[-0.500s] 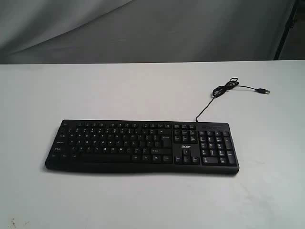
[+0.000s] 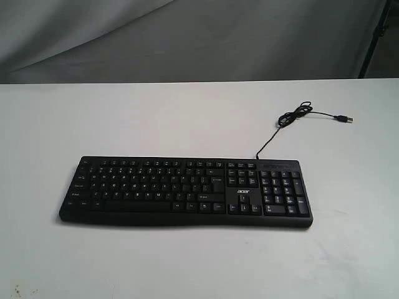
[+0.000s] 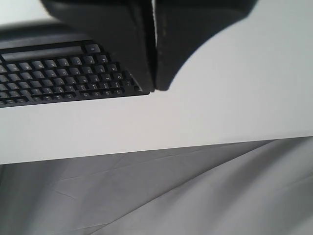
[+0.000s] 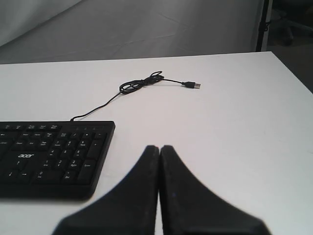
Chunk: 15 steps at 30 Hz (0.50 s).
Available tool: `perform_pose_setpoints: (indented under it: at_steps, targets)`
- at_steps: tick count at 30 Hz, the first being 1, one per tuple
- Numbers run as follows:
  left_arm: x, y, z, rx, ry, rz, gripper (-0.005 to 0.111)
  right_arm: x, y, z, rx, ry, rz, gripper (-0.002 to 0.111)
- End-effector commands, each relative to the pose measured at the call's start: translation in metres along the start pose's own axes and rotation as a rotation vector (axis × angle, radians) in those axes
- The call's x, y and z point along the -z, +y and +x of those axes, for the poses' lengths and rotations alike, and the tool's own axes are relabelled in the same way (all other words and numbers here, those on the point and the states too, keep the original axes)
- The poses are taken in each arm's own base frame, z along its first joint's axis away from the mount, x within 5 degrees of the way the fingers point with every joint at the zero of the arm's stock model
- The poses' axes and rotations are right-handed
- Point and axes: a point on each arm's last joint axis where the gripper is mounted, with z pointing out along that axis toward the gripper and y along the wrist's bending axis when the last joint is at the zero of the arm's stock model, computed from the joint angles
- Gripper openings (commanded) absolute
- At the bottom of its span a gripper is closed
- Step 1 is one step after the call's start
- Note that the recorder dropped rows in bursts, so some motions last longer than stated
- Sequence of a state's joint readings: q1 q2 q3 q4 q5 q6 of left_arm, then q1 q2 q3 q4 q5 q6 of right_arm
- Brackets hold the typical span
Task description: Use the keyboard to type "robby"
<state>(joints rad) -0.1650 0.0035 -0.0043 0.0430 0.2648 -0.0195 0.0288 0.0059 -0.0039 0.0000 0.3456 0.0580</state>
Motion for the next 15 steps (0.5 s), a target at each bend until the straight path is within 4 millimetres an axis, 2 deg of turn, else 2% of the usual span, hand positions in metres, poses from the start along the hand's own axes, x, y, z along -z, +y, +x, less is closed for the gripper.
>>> perform_pose_setpoints:
  at_steps: [1,10,15]
  targets:
    - [0.0,0.0,0.001,-0.003,-0.005,0.005,0.0,0.0,-0.001,0.001,0.002,-0.006,0.009,0.0]
    - [0.0,0.0,0.001,-0.003,-0.005,0.005,0.0,0.0,-0.001,0.0,0.004,-0.014,0.009,0.0]
    - [0.0,0.0,0.001,-0.003,-0.005,0.005,0.0,0.001,0.0,-0.012,-0.003,-0.142,-0.001,0.0]
